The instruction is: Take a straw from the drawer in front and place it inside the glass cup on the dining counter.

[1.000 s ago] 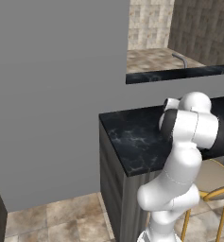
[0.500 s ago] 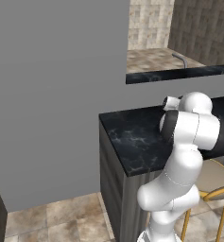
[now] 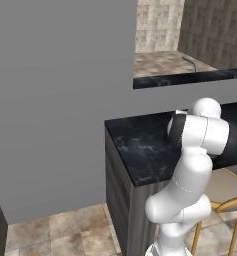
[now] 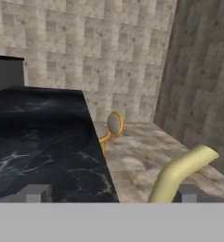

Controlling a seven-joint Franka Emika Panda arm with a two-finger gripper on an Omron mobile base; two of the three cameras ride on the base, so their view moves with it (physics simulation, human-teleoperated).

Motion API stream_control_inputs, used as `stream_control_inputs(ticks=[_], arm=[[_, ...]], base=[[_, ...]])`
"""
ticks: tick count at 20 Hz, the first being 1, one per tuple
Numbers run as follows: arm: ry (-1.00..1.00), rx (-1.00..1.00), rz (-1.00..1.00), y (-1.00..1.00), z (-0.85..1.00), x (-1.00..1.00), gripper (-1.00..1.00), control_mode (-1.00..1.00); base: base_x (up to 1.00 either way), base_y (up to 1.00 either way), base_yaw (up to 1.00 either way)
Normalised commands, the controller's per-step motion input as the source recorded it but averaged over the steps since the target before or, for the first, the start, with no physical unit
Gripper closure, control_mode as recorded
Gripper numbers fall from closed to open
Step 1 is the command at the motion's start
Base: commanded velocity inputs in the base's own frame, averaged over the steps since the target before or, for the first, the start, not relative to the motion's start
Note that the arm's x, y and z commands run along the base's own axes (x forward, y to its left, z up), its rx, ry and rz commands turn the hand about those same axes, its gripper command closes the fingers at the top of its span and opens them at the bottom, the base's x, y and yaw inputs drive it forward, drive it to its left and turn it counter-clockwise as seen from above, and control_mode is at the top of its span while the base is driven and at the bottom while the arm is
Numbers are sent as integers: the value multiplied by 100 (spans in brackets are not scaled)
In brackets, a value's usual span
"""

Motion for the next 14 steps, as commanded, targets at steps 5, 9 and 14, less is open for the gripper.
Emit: stream_control_inputs(ticks=[5,9,14], arm=[[3,0,3,0,-33,0,-100,-100],[0,0,3,0,-10,0,-100,-100],[0,0,3,2,4,0,-100,-100]], base=[[0,0,0],[0,0,0],[0,0,0]])
